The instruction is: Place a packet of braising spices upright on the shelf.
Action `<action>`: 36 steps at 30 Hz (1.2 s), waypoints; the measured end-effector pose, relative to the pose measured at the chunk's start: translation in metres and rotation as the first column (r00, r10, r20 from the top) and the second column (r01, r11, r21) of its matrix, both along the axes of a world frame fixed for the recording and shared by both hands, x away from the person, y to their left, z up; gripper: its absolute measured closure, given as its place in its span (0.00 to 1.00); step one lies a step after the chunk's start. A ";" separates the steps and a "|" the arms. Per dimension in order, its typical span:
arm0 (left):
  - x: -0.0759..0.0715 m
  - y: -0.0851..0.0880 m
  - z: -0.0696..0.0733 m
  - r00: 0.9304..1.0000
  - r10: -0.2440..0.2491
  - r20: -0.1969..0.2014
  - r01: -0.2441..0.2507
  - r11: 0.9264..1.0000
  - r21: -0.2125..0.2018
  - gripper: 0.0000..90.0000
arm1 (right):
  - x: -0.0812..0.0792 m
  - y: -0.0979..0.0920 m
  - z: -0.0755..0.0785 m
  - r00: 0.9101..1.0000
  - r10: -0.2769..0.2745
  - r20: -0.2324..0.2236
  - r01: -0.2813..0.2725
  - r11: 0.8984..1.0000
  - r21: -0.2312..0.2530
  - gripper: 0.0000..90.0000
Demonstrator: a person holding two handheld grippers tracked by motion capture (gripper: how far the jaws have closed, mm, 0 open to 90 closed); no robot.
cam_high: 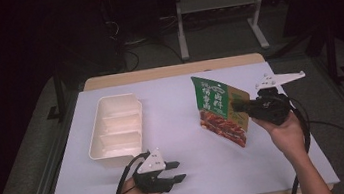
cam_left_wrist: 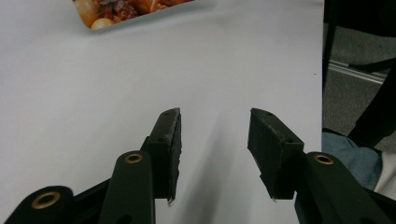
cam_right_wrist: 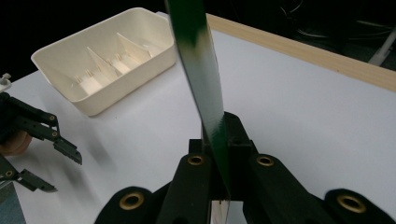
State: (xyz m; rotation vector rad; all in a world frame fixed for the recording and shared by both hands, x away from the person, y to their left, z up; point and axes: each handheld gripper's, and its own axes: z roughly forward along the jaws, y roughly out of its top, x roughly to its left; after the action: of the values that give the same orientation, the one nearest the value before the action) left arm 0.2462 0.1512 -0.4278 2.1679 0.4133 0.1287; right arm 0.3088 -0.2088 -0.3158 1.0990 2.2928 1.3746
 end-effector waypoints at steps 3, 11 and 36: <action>-0.002 0.003 0.000 1.000 -0.001 0.000 0.001 1.000 -0.009 0.57 | 0.005 0.007 0.005 1.000 0.014 0.013 -0.014 1.000 -0.004 1.00; -0.005 0.009 -0.004 1.000 -0.017 -0.001 0.017 1.000 -0.024 0.53 | 0.018 0.028 0.019 0.997 0.061 0.046 -0.061 0.998 -0.002 1.00; -0.008 0.014 -0.006 0.999 -0.032 0.012 0.032 0.999 -0.034 0.49 | 0.053 0.110 0.045 0.975 0.211 0.077 -0.212 0.977 0.014 1.00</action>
State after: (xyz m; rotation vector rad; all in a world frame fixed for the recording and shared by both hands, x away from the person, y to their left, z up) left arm 0.2384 0.1653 -0.4339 2.1384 0.3712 0.1158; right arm 0.3616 -0.0985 -0.2712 0.8118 2.4011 1.4927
